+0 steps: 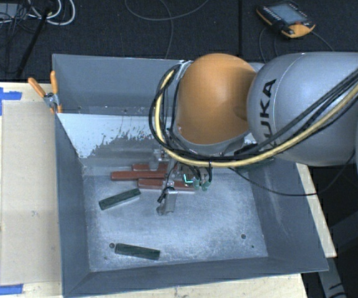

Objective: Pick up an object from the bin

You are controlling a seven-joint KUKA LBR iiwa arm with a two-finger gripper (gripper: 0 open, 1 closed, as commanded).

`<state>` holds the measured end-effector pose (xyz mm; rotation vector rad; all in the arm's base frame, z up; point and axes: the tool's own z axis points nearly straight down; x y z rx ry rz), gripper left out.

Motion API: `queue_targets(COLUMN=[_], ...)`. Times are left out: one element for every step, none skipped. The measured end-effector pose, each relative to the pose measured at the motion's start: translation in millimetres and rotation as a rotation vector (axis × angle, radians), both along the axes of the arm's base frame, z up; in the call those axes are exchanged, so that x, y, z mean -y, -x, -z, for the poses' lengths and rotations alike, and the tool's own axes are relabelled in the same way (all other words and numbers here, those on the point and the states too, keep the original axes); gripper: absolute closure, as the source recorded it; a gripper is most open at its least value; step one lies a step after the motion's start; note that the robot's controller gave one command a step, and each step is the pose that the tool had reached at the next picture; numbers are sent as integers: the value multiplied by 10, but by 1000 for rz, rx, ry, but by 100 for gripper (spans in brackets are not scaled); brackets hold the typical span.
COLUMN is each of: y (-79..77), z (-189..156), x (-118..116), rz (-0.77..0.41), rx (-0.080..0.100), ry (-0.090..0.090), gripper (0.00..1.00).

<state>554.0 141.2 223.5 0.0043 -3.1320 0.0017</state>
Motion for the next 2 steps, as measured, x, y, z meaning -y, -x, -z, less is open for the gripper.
queue_targets(y=[-16,-412], z=[-43,370], x=[7,-244], rz=[3,-4], rx=[8,22], ry=[-1,-4], gripper=[0,0])
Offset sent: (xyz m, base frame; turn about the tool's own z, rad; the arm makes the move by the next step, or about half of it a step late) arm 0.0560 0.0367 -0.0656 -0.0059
